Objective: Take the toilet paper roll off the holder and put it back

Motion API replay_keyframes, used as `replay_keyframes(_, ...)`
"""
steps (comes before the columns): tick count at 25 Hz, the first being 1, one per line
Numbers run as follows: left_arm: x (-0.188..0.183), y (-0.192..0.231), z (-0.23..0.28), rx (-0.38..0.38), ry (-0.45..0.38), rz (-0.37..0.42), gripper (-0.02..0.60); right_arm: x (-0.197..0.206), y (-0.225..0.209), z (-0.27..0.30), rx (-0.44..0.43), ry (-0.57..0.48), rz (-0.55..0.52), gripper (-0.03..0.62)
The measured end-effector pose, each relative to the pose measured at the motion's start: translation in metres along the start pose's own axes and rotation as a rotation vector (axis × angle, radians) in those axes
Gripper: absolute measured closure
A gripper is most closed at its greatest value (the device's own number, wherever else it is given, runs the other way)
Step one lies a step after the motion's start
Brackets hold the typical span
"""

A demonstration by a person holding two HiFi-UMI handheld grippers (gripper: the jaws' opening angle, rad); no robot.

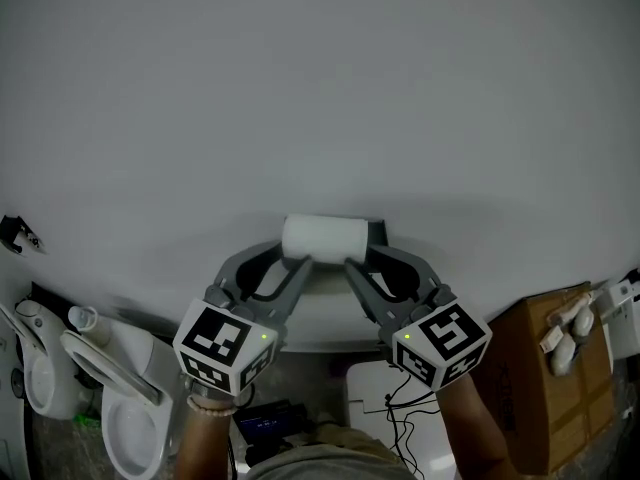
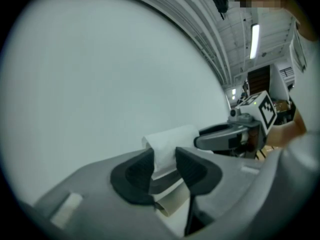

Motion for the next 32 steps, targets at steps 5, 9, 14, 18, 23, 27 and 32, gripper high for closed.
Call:
replay_keyframes(5,0.008,-0.006,0.013,0.015,0.023,0.005,0.453,0.009,-0.010,-0.004,0.034,0.038,0.006,0.493)
replay_keyframes(9,0.016,-0.005,0.017,0.015,0.043,0.004,0.453,0.016,-0.014,0.000,0.045,0.073,0.013,0.491)
replay_keyframes(14,0.024,-0.006,0.021,0.015,0.061,0.000,0.453,0.027,-0.019,0.003,0.061,0.110,0.020,0.490)
replay_keyframes(18,0.023,-0.005,0.019,0.016,0.043,-0.014,0.453,0.030,-0.019,0.004,0.077,0.107,0.031,0.490)
replay_keyframes(23,0.018,-0.003,0.017,0.026,0.018,-0.034,0.440,0.028,-0.020,0.004,0.100,0.095,0.036,0.488)
replay_keyframes(27,0.014,-0.003,0.011,0.030,0.002,-0.037,0.439,0.023,-0.022,-0.004,0.141,0.059,0.046,0.468)
replay_keyframes(32,0.006,-0.005,-0.004,0.031,-0.021,-0.027,0.439,0.009,-0.013,-0.018,0.180,0.007,0.035,0.465)
Point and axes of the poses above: the fingertips, and each gripper's own axes: z forward along the fingers, y to its left, x out of its underside, the point moved 1 cm from there along -z, backward along the fingers, and after that the axes turned 14 degrees about -x, right-handed, at the moved point
